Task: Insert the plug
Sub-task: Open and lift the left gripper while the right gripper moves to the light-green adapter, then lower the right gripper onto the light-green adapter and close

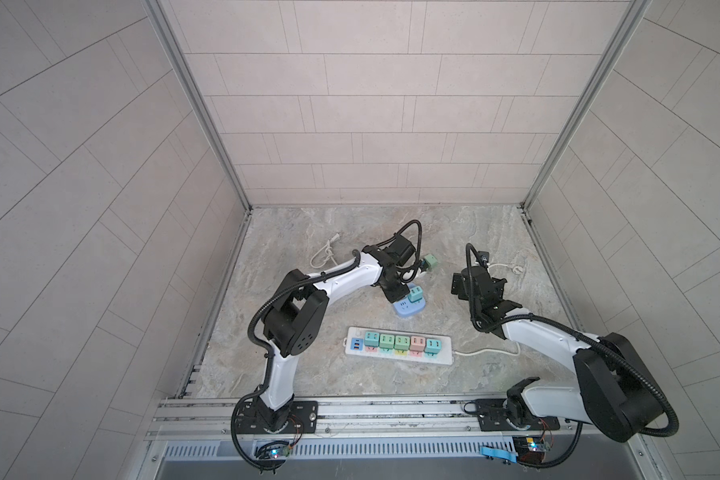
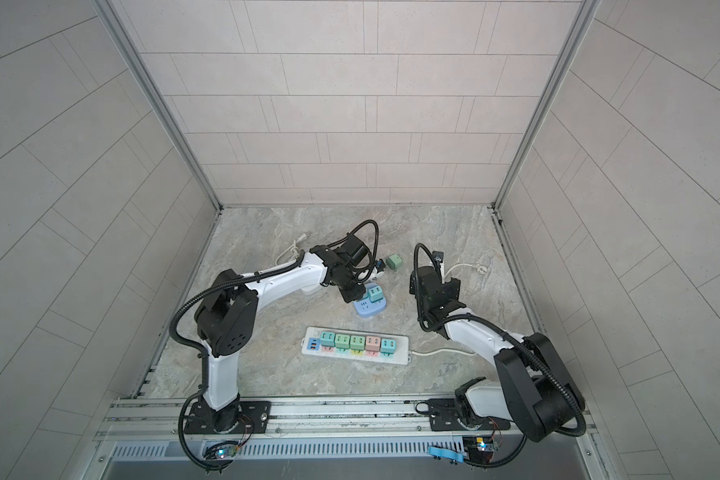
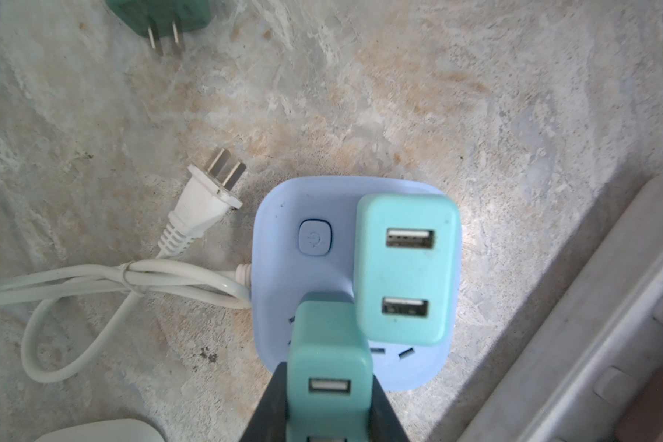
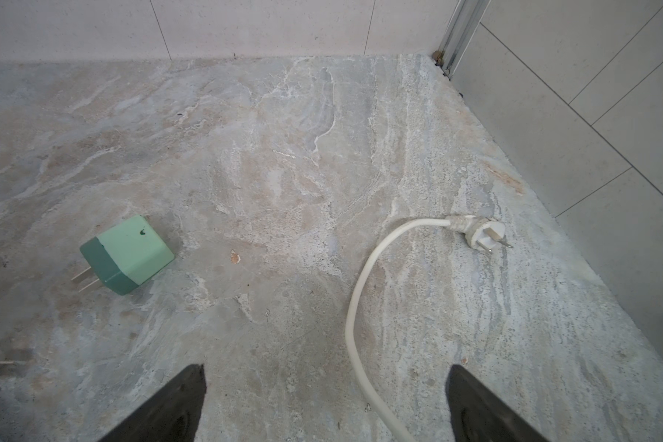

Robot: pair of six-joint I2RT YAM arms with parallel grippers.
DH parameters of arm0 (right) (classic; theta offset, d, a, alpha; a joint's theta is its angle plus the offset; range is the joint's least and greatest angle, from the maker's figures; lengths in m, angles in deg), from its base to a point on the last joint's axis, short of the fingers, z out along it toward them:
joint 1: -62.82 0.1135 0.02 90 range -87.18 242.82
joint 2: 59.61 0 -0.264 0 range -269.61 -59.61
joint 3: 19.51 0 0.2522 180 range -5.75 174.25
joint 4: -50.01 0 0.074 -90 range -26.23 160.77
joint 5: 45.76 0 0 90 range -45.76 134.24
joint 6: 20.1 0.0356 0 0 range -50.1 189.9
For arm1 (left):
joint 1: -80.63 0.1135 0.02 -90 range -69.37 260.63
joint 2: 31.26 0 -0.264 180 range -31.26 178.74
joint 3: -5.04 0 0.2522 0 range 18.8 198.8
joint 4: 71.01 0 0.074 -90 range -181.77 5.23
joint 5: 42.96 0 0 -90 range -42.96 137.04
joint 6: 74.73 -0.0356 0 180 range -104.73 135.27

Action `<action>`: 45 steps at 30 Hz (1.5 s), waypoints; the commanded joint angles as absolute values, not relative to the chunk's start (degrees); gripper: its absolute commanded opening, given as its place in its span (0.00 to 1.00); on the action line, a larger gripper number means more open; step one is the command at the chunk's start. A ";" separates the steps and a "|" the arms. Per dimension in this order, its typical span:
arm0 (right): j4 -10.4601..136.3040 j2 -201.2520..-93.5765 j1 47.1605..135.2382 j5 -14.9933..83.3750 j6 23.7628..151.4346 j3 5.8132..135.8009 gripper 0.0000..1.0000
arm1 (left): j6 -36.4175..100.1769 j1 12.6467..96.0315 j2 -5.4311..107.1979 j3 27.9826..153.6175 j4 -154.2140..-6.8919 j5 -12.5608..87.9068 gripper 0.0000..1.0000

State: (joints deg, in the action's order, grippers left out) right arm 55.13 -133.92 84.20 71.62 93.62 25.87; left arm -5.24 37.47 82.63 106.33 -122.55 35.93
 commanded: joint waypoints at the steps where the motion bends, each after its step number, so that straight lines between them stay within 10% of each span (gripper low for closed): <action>1: 56.38 -134.25 84.59 72.97 93.48 27.48 1.00 | -4.19 36.86 82.97 103.96 -124.26 35.94 0.29; 6: 56.86 -134.31 84.53 73.41 93.72 27.73 1.00 | -2.87 36.88 76.69 104.05 -123.13 35.79 0.51; 13: 57.31 -134.82 84.51 73.20 93.55 28.16 1.00 | 2.97 36.88 62.45 98.06 -120.70 38.05 0.52; 27: 73.28 -142.06 83.87 66.98 101.07 43.60 1.00 | 17.67 37.33 16.05 41.54 -82.39 65.73 0.70; 45: 87.20 -167.12 84.10 62.20 104.46 70.52 0.95 | 20.85 37.80 -10.16 26.25 -77.50 69.10 0.81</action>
